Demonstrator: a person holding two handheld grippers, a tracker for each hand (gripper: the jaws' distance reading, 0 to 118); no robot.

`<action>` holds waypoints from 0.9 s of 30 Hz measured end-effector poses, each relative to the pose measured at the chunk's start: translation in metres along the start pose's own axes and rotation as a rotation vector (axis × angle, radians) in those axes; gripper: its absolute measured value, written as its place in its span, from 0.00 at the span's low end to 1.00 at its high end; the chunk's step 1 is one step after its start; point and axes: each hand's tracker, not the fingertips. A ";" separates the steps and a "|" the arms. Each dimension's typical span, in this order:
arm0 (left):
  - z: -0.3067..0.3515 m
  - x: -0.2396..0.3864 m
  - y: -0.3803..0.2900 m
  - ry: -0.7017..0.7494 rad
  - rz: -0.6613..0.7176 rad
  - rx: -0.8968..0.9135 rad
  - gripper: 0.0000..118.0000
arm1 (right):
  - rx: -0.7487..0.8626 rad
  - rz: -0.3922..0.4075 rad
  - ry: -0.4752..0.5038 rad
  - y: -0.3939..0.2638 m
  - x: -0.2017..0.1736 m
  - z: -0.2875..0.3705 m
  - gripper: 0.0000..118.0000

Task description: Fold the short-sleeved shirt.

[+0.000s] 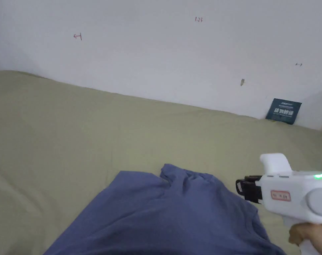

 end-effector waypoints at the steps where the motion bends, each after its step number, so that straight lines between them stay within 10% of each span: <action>1: 0.004 0.002 0.003 -0.006 0.011 0.007 0.00 | -0.067 0.007 0.046 0.018 0.016 -0.023 0.05; 2: 0.007 0.002 0.002 -0.012 0.011 0.019 0.00 | -0.094 0.018 0.035 0.031 0.028 -0.042 0.13; 4: 0.013 0.005 0.004 -0.010 0.017 0.022 0.00 | -0.195 0.076 -0.008 0.058 0.048 -0.085 0.72; 5: 0.016 0.006 0.005 -0.009 0.003 0.034 0.00 | -0.243 0.074 -0.023 0.066 0.056 -0.104 0.83; 17: 0.004 0.002 0.006 -0.011 0.012 -0.028 0.00 | -0.448 0.139 0.182 0.064 0.070 -0.242 0.83; 21: -0.003 0.000 0.006 -0.016 0.024 -0.026 0.00 | -0.452 0.176 0.130 0.063 0.069 -0.249 0.56; 23: -0.003 0.002 0.009 0.000 0.011 -0.024 0.00 | -0.389 0.198 0.148 0.068 0.064 -0.232 0.00; 27: 0.001 0.002 0.026 -0.013 -0.004 0.007 0.00 | -0.165 0.227 0.105 0.082 0.049 -0.182 0.00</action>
